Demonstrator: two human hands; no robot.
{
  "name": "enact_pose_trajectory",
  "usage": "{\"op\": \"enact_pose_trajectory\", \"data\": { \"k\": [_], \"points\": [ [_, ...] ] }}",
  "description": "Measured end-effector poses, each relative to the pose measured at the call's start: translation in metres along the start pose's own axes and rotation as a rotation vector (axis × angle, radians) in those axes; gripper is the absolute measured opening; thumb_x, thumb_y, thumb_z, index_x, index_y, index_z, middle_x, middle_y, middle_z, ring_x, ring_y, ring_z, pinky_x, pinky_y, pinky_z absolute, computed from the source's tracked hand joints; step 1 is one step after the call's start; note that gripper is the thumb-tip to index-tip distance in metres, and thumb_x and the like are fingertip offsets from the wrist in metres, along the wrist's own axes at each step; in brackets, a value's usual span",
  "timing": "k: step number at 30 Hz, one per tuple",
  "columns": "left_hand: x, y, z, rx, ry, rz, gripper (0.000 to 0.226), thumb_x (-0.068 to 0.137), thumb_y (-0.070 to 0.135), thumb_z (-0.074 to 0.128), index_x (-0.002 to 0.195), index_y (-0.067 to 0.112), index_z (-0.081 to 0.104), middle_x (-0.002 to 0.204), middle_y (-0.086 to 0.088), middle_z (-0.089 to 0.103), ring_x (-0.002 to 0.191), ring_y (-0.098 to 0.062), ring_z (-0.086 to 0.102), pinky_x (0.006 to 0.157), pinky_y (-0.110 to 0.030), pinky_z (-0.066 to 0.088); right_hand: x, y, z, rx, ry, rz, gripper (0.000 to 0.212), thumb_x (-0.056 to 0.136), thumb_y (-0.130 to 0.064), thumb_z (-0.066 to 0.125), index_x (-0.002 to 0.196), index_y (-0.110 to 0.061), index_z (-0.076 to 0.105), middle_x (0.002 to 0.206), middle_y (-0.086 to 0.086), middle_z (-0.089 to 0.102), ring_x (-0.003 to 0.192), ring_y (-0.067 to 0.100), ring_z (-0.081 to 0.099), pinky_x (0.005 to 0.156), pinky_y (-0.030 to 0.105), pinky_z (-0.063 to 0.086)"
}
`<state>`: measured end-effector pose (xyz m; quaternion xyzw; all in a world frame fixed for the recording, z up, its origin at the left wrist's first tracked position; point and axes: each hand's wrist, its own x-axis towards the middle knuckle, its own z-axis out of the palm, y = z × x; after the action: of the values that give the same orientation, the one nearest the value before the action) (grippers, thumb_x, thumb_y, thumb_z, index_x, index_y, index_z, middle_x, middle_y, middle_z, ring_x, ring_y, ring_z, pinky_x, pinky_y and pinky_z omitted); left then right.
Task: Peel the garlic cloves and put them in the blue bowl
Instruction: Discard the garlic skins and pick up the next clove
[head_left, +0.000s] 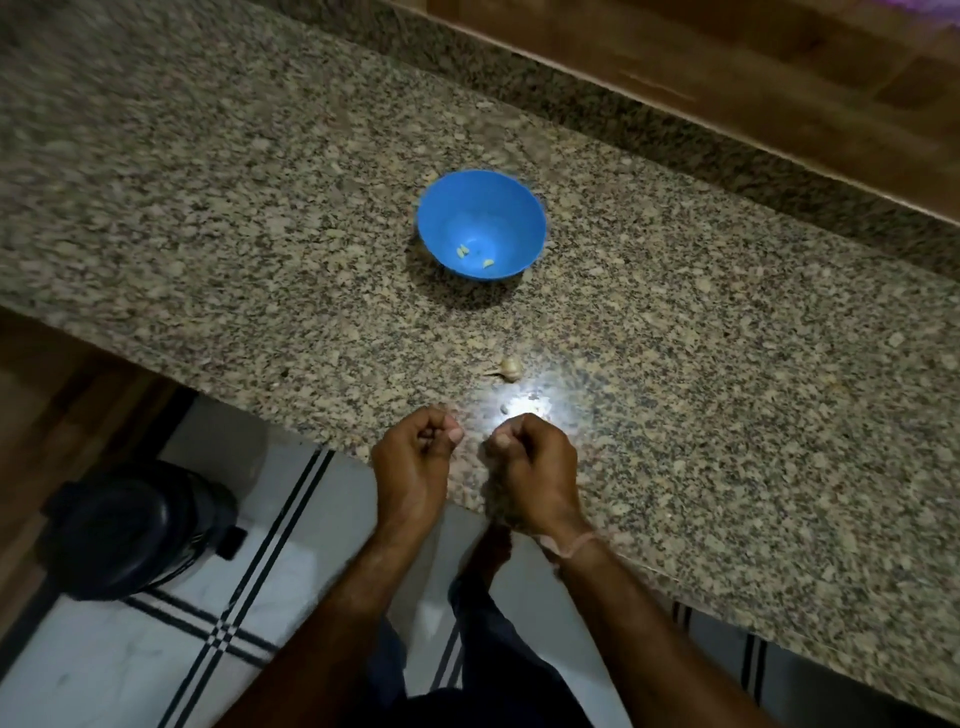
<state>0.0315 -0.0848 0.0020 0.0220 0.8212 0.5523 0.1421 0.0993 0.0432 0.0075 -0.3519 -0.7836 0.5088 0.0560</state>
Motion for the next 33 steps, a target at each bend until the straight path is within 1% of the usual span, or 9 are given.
{"op": "enact_pose_trajectory", "data": {
  "k": [2,4,8,10,12,17,21,26,33],
  "points": [
    [-0.004,-0.004,-0.026,-0.029,0.036,-0.018,0.026,0.090,0.004,0.072,0.077,0.026,0.069,0.073,0.014,0.071,0.070,-0.001,0.066,0.065,-0.015,0.051,-0.013,-0.032,0.025,0.320,-0.113,0.193,0.019,0.103,-0.003,0.059,0.086,-0.004,0.067,0.074,0.004,0.070,0.068,0.016,0.065,0.060,0.028,0.055],
    [-0.009,-0.012,-0.063,-0.056,0.099,-0.043,0.026,0.091,0.005,0.071,0.078,0.027,0.070,0.074,0.015,0.072,0.071,0.002,0.066,0.065,-0.009,0.048,-0.029,-0.061,0.059,0.484,-0.249,0.298,0.020,0.104,-0.003,0.059,0.085,-0.001,0.067,0.066,0.002,0.067,0.061,0.012,0.062,0.059,0.022,0.053],
    [-0.025,-0.049,-0.157,-0.099,0.245,-0.091,0.031,0.092,0.004,0.072,0.076,0.030,0.069,0.074,0.017,0.072,0.072,0.006,0.065,0.068,-0.011,0.048,-0.063,-0.100,0.139,0.513,-0.482,0.359,0.028,0.105,-0.008,0.059,0.079,-0.012,0.069,0.065,0.000,0.064,0.063,0.013,0.057,0.071,0.028,0.051],
    [-0.036,-0.076,-0.215,-0.112,0.296,-0.109,0.031,0.091,0.004,0.072,0.075,0.030,0.070,0.074,0.019,0.072,0.073,0.003,0.066,0.071,-0.020,0.052,-0.086,-0.122,0.184,0.528,-0.542,0.356,0.030,0.105,-0.002,0.056,0.078,-0.011,0.064,0.064,0.001,0.059,0.062,0.012,0.053,0.068,0.026,0.048],
    [-0.049,-0.100,-0.265,-0.117,0.359,-0.121,0.032,0.090,0.000,0.072,0.075,0.029,0.070,0.073,0.018,0.072,0.071,0.002,0.066,0.070,-0.020,0.052,-0.108,-0.138,0.225,0.554,-0.592,0.360,0.031,0.104,0.004,0.053,0.077,-0.011,0.060,0.064,0.001,0.054,0.058,0.010,0.050,0.063,0.022,0.046],
    [-0.078,-0.154,-0.370,-0.147,0.542,-0.189,0.022,0.092,0.003,0.073,0.079,0.021,0.071,0.076,0.007,0.073,0.074,-0.004,0.067,0.073,-0.026,0.053,-0.161,-0.154,0.321,0.483,-0.692,0.449,0.034,0.105,0.007,0.047,0.078,-0.010,0.059,0.068,0.004,0.051,0.058,0.011,0.048,0.054,0.019,0.046],
    [-0.096,-0.180,-0.425,-0.167,0.652,-0.265,0.028,0.091,0.004,0.073,0.077,0.028,0.070,0.076,0.012,0.073,0.074,0.001,0.067,0.074,-0.017,0.052,-0.181,-0.162,0.380,0.399,-0.767,0.477,0.031,0.103,0.007,0.050,0.078,-0.008,0.060,0.068,0.005,0.056,0.060,0.012,0.051,0.060,0.022,0.048],
    [-0.101,-0.214,-0.476,-0.191,0.748,-0.365,0.018,0.091,0.009,0.075,0.081,0.024,0.073,0.082,0.010,0.075,0.079,0.001,0.069,0.075,-0.015,0.050,-0.189,-0.175,0.454,0.330,-0.846,0.485,0.033,0.105,0.004,0.051,0.076,-0.009,0.062,0.063,0.002,0.063,0.055,0.008,0.056,0.055,0.020,0.052],
    [-0.060,-0.280,-0.508,-0.334,0.763,-0.618,0.013,0.096,0.015,0.071,0.085,0.023,0.073,0.083,0.003,0.075,0.080,-0.016,0.068,0.077,-0.036,0.056,-0.168,-0.153,0.550,0.203,-0.864,0.636,0.023,0.104,0.000,0.054,0.083,-0.006,0.063,0.066,0.008,0.059,0.057,0.012,0.056,0.061,0.026,0.052]
  ]
}}
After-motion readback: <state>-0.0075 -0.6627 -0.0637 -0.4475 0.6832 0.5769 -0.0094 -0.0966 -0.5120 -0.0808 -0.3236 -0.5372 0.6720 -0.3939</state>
